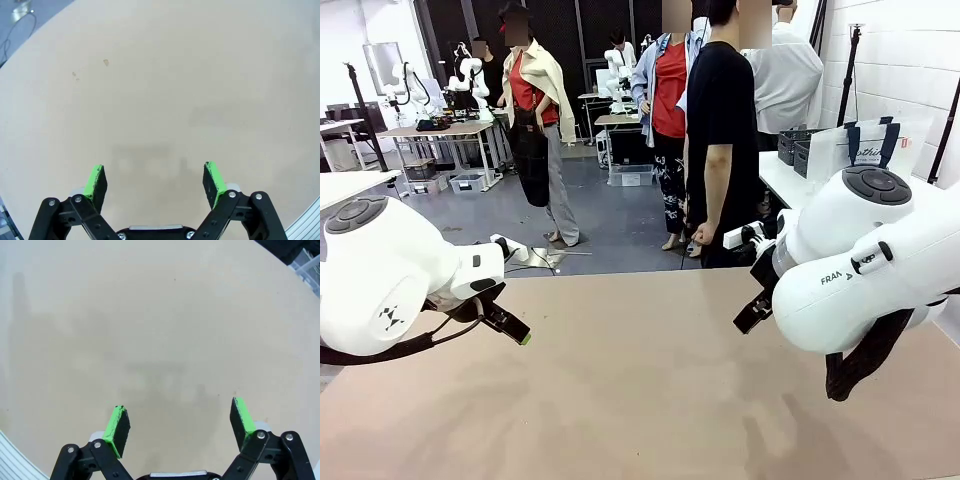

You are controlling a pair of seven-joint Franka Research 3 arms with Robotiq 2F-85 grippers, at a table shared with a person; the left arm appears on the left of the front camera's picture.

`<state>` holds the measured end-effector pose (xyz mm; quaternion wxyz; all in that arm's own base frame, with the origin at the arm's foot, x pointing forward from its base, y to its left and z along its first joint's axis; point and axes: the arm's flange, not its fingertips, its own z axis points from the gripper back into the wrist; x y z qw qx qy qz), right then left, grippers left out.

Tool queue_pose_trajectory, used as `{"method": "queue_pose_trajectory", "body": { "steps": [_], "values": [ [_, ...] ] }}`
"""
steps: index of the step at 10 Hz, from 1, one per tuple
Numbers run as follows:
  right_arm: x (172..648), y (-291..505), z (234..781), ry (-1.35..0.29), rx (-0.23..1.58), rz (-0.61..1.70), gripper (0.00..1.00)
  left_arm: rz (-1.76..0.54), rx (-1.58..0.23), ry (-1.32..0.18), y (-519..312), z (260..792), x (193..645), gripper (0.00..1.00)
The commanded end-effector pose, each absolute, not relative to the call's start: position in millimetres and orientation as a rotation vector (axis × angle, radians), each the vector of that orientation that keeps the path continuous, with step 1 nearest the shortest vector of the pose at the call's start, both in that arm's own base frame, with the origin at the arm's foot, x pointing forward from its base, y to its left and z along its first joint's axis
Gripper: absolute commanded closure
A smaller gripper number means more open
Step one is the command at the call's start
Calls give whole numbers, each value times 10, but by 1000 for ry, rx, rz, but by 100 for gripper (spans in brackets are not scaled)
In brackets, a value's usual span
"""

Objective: Transfer purchased items from the store into the shopping bag.
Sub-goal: Open the Reusable shopping bag in the center of the table.

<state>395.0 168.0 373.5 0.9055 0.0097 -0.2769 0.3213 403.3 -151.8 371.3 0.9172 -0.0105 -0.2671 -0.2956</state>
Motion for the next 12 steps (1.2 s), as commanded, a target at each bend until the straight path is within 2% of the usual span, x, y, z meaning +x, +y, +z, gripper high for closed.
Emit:
{"method": "queue_pose_trajectory", "body": {
  "steps": [1, 12],
  "values": [
    [3950, 1679, 3735, -572, 20, 664, 0, -606, -22, -550, -1510, 3713, 4035, 0],
    [3950, 1679, 3735, -572, 20, 664, 0, -606, -22, -550, -1510, 3713, 4035, 0]
  ]
}}
